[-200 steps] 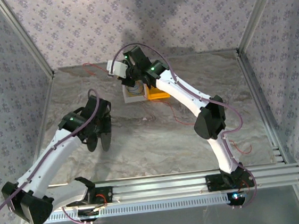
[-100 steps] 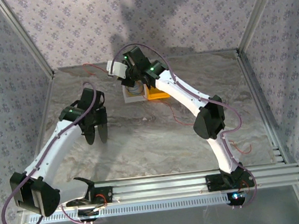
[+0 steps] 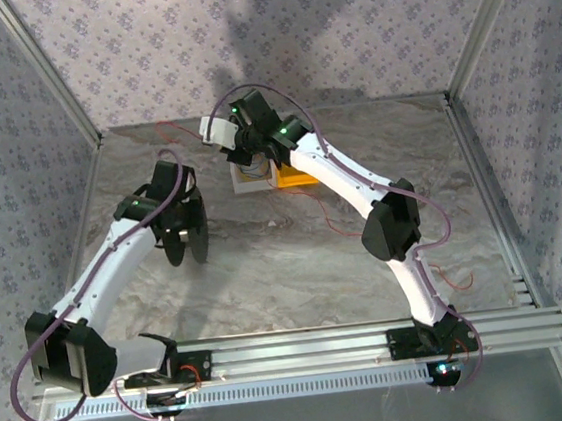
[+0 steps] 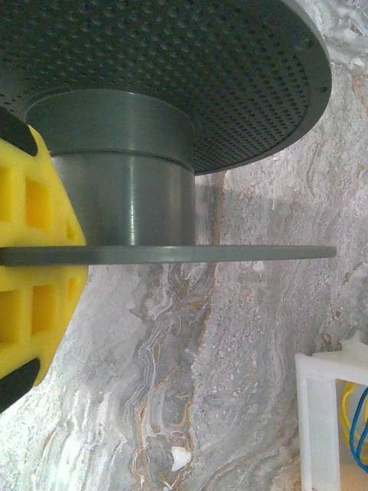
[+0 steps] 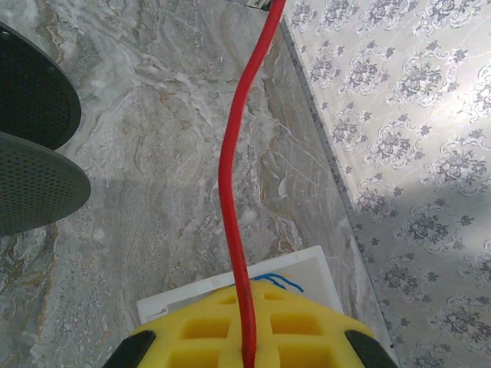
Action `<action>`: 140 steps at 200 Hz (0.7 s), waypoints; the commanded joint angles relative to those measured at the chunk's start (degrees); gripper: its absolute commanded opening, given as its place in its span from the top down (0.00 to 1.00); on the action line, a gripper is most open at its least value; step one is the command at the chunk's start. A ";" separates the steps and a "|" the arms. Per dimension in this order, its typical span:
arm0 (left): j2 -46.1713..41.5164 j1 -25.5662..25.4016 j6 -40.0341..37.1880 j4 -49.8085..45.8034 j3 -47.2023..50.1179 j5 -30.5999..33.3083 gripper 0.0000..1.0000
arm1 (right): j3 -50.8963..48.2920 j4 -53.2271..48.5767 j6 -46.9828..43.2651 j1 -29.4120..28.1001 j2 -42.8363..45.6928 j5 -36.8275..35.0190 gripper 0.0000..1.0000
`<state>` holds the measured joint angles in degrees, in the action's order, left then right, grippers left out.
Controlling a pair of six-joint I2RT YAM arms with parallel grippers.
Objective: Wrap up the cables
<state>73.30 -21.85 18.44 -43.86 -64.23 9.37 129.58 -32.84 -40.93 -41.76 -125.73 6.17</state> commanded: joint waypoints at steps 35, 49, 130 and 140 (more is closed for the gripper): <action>-0.16 0.49 -1.32 0.13 -2.65 -1.21 0.76 | 1.53 -1.35 0.98 -0.39 -0.70 -0.81 1.00; -1.17 0.49 -1.81 -1.06 -3.73 -0.79 0.69 | 1.51 -1.34 0.98 -0.58 -0.83 -0.91 1.00; -13.03 3.40 -5.86 -19.11 -16.36 5.11 0.52 | -2.97 -0.18 0.37 -2.74 0.56 -2.78 1.00; -15.11 5.31 -5.74 -20.96 -15.00 5.15 0.52 | -4.94 0.91 0.26 -3.26 1.13 -3.28 1.00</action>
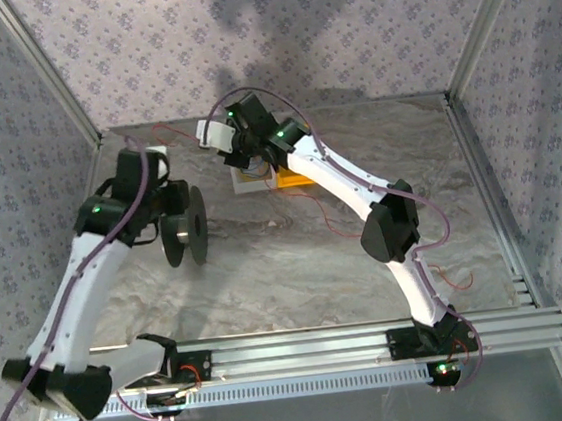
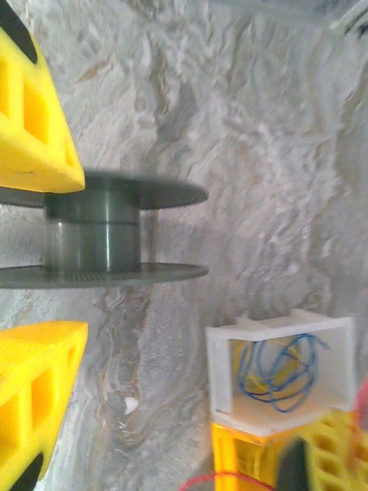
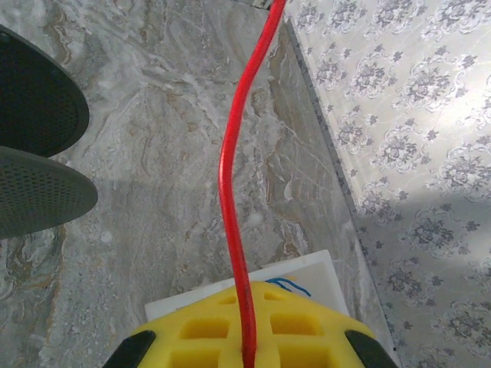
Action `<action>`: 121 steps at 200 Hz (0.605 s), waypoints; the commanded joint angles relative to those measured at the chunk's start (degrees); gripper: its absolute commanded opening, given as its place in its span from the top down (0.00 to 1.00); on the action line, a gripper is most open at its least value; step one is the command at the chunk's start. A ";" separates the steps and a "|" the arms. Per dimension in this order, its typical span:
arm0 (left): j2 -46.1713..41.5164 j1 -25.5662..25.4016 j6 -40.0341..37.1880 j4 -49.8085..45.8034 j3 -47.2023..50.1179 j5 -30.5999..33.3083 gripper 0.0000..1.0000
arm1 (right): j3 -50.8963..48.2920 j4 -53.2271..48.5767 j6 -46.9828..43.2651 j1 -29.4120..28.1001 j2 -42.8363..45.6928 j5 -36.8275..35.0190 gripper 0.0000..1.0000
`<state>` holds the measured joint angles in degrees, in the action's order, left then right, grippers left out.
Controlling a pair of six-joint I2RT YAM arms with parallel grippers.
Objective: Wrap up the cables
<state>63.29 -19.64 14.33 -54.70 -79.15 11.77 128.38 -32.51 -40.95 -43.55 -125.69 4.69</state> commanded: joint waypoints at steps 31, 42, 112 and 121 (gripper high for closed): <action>-10.47 8.36 0.56 -10.06 9.28 -3.88 0.61 | -9.60 3.68 0.33 -3.08 2.71 -1.88 1.00; -11.62 8.48 2.20 -8.38 12.96 -6.36 0.65 | -10.70 4.09 0.52 -3.51 2.99 -2.08 1.00; -10.45 8.39 6.37 -2.67 20.23 -8.15 0.76 | -19.28 7.70 0.82 -4.88 7.13 -0.85 1.00; -10.13 8.41 6.41 -2.01 20.52 -8.24 0.77 | -20.67 8.47 0.81 -5.09 7.62 -0.63 1.00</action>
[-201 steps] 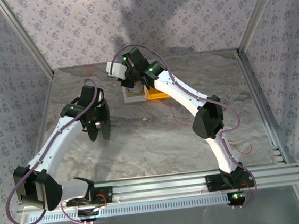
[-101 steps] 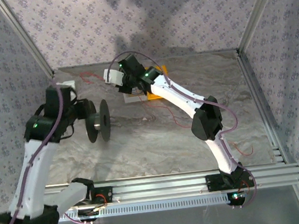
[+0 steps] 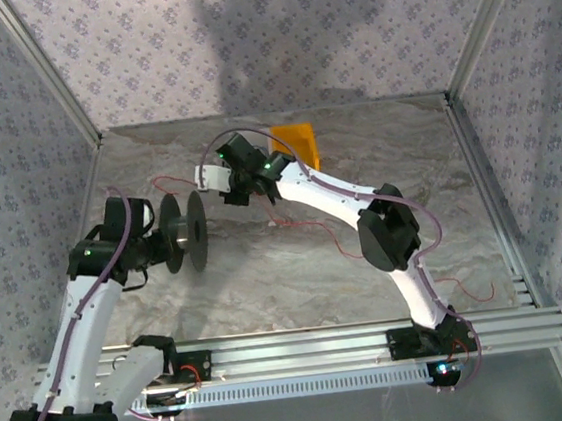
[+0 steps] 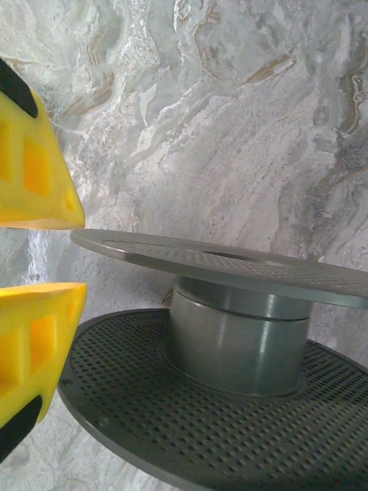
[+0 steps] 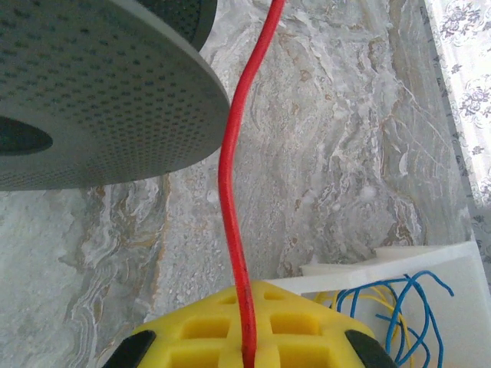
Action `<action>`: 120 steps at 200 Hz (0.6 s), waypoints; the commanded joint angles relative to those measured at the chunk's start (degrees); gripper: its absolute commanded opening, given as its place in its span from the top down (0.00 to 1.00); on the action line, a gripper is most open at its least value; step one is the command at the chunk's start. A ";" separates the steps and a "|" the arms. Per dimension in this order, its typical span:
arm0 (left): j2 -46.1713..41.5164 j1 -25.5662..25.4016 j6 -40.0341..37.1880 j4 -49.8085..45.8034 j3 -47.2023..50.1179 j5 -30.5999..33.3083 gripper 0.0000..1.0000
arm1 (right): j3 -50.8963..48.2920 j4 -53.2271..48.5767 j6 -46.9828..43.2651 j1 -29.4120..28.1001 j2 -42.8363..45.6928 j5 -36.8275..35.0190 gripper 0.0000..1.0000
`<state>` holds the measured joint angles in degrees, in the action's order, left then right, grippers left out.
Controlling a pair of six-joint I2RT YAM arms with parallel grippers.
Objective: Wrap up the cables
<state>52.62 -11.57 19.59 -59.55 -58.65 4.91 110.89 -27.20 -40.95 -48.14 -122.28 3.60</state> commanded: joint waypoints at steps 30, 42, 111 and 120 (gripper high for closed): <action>2.26 0.40 1.41 4.54 0.21 -1.69 0.87 | -5.80 4.62 0.78 -1.34 5.20 0.96 1.00; 2.95 0.41 1.41 5.11 0.04 -1.83 0.91 | -6.50 4.93 0.79 -1.60 5.46 1.25 1.00; 7.85 0.41 0.30 6.56 -3.34 -1.15 1.00 | -9.57 6.29 1.01 -2.60 6.71 1.81 1.00; 8.73 0.41 -0.07 6.62 -4.14 -0.70 1.00 | -9.64 6.32 0.98 -2.58 6.75 1.70 1.00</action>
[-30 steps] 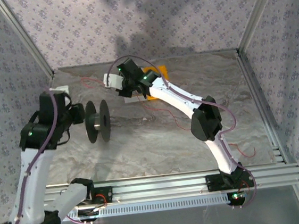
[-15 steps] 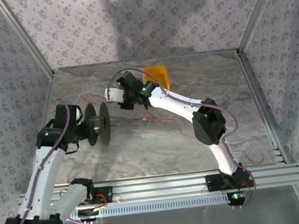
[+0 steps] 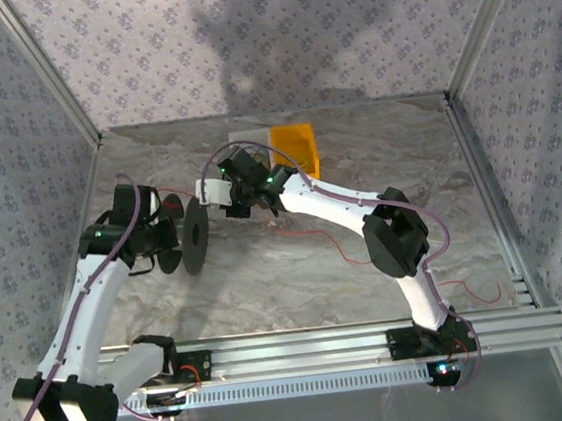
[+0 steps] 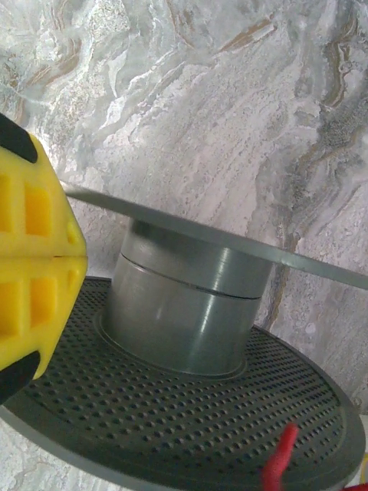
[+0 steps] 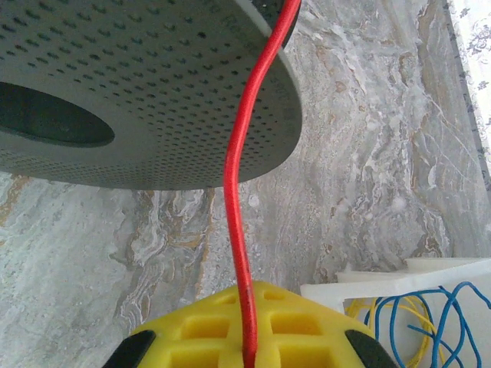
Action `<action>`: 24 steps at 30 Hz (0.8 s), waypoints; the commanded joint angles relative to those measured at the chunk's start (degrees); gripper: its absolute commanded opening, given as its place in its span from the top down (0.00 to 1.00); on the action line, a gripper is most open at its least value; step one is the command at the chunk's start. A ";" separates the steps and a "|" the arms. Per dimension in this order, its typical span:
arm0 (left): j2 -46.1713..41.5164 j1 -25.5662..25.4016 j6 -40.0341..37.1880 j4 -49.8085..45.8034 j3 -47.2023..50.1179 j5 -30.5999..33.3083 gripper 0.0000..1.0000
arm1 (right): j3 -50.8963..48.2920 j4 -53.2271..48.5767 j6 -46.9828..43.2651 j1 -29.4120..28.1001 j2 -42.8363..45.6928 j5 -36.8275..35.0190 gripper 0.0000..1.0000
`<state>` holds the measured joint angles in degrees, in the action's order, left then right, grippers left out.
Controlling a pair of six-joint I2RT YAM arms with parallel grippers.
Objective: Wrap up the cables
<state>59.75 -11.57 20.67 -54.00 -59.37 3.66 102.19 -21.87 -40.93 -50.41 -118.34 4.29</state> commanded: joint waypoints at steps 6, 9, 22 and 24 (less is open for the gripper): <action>5.37 0.50 -1.77 1.36 -6.24 1.33 1.00 | -0.65 1.35 1.28 -0.45 2.51 -0.47 1.00; 6.96 0.50 -1.94 1.74 -7.69 0.76 1.00 | 0.77 0.92 1.85 -0.22 1.81 -2.43 1.00; 7.44 0.50 -3.72 -1.92 -14.65 0.12 0.82 | 6.82 -1.62 3.76 1.55 0.15 -2.13 1.00; 7.36 0.52 -4.22 -2.67 -15.77 0.12 0.80 | 7.63 -2.05 3.80 1.66 -0.03 -1.86 1.00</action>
<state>67.53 -11.55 17.93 -54.08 -72.60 4.05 107.28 -21.98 -38.33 -48.99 -118.17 2.26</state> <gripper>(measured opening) 0.193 0.070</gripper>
